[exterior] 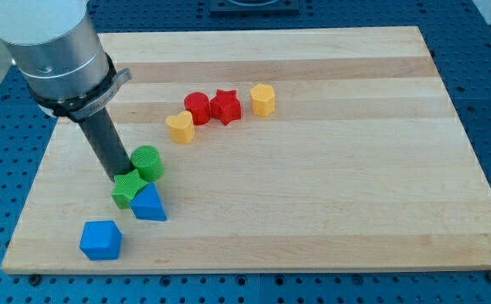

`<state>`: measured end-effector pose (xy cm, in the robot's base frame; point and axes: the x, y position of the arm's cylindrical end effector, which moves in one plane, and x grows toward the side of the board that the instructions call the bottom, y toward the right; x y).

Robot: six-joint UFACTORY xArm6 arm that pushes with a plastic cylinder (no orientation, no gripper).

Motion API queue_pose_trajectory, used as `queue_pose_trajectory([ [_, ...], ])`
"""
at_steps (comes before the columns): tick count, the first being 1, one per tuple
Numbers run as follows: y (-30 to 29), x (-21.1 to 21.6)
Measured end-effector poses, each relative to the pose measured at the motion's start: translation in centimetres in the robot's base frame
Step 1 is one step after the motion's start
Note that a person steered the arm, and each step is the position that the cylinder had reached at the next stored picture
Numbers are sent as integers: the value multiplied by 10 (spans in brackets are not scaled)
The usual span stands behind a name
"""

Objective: Push the green circle right a bit

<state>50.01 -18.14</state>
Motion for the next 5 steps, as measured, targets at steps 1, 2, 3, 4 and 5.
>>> queue_pose_trajectory([
  [1, 6, 0],
  [2, 12, 0],
  [3, 20, 0],
  [4, 30, 0],
  [5, 40, 0],
])
